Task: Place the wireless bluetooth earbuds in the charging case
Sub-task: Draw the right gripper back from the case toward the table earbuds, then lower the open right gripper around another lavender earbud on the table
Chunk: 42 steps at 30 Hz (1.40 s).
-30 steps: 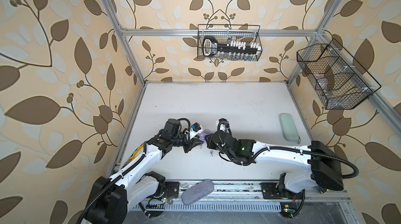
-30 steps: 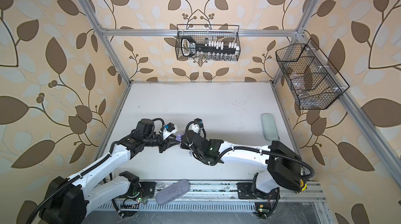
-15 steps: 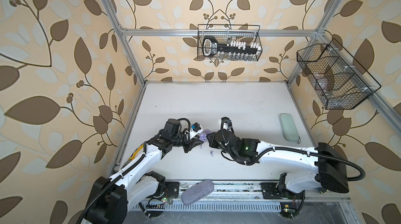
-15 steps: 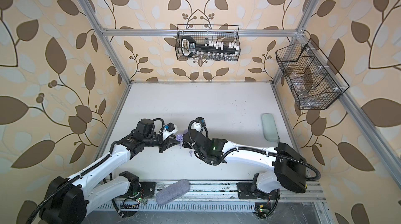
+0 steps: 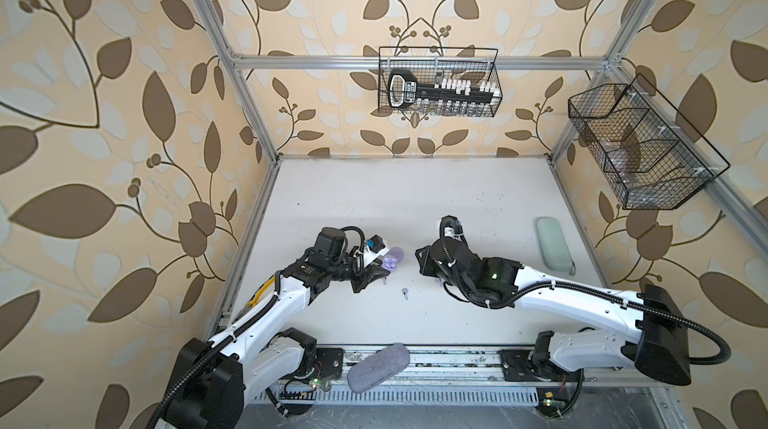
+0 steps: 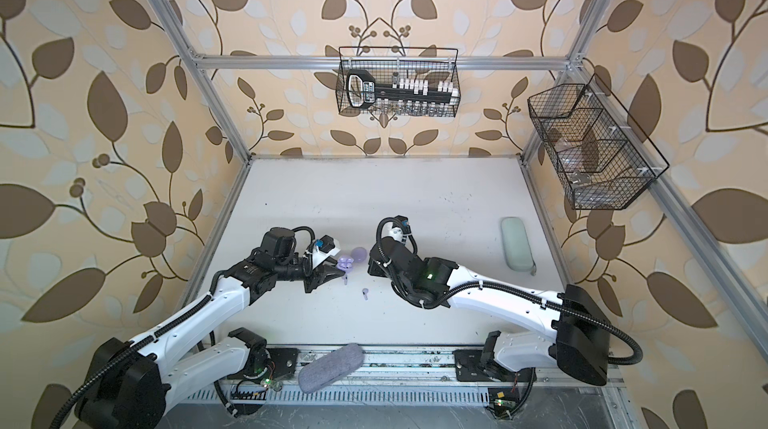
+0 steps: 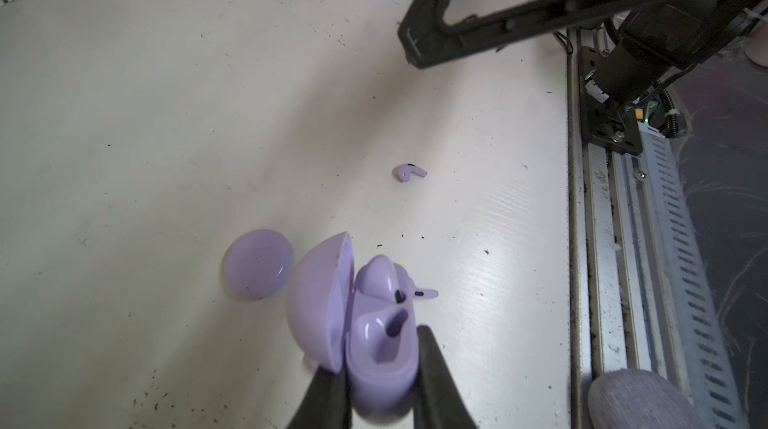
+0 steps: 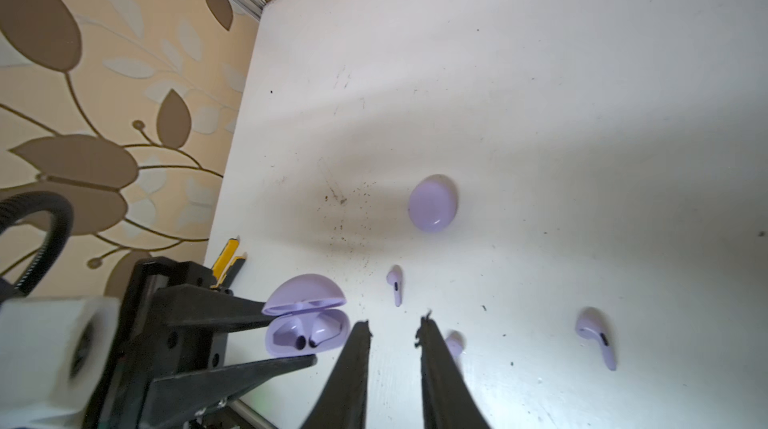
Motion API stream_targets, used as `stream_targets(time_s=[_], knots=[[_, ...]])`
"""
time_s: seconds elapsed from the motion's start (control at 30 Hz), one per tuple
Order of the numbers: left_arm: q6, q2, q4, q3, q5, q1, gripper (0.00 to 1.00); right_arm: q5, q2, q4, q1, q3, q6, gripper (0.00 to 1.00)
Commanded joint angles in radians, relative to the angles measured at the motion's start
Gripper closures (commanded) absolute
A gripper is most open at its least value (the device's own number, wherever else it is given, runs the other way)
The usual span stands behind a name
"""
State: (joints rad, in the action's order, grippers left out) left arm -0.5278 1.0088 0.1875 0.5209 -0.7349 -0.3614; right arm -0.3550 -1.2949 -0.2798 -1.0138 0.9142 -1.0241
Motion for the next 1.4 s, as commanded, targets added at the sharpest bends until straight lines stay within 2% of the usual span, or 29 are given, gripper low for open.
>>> stream_targets(time_s=[0.0,0.27,0.37,0.47,0.8,1.37], knots=[[-0.032,-0.022,-0.003,0.002,-0.052,-0.008,0.99,0.05,0.013,-0.129,0.043,-0.006,0.092,0.76],[-0.045,-0.022,0.008,0.002,-0.063,-0.008,1.0,0.069,-0.012,-0.255,0.093,-0.01,0.187,0.75],[-0.059,-0.026,0.017,0.002,-0.072,-0.008,1.0,0.105,-0.048,-0.267,0.115,-0.009,0.238,0.69],[-0.074,-0.035,0.026,-0.003,-0.084,-0.008,1.0,0.082,-0.093,-0.312,0.109,0.023,0.279,0.64],[-0.123,-0.049,0.065,-0.004,-0.118,-0.009,1.0,0.116,-0.217,-0.306,0.099,0.047,0.371,0.64],[-0.19,-0.038,0.126,0.013,-0.149,-0.016,1.0,0.12,-0.349,-0.295,0.103,0.089,0.449,0.66]])
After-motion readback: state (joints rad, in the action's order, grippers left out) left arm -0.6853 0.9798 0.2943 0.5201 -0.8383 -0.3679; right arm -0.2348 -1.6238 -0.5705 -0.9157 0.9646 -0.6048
